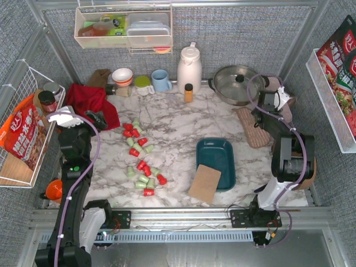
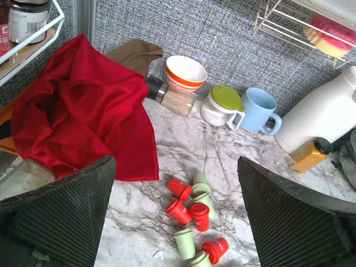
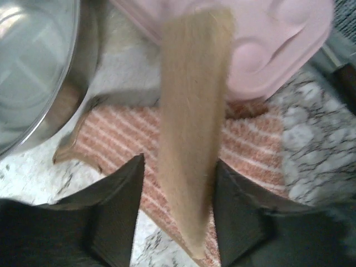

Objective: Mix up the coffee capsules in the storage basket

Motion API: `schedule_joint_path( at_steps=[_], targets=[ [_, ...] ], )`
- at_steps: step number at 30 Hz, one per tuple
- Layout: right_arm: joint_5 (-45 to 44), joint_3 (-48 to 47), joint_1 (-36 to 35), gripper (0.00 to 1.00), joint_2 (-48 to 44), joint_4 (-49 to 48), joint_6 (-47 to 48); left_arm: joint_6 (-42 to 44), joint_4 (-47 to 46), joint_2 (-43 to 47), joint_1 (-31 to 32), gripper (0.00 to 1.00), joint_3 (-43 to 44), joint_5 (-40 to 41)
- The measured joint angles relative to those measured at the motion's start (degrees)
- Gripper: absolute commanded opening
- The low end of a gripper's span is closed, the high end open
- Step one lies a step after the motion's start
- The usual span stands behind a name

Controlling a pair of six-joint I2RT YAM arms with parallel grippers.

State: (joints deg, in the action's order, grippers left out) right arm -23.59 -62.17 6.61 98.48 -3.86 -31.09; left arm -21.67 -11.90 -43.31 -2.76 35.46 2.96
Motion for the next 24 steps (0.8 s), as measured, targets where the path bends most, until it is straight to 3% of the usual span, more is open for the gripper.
schedule_joint_path(
  at_steps=[5,6,17,24],
  targets=[
    [-1.38,-7.78,1.31,0.97,1.64,9.27,1.64,-0.02,0.02,-0.11,0.07,0.99,0.00,-0.13],
    [-1.53,-8.48,0.94,0.99,1.09,10.62,1.84,-0.02,0.02,-0.15,0.07,0.99,0.00,-0.13],
    [-12.61,-7.41,-12.00,0.99,-13.44,19.63,11.10,-0.24,0.70,-1.88,0.39,0.99,1.40,-1.86],
    [-5.33,-2.82,-24.35,0.93,-26.43,25.53,13.84,0.33,3.72,-5.62,2.89,0.99,4.09,-5.86]
  ],
)
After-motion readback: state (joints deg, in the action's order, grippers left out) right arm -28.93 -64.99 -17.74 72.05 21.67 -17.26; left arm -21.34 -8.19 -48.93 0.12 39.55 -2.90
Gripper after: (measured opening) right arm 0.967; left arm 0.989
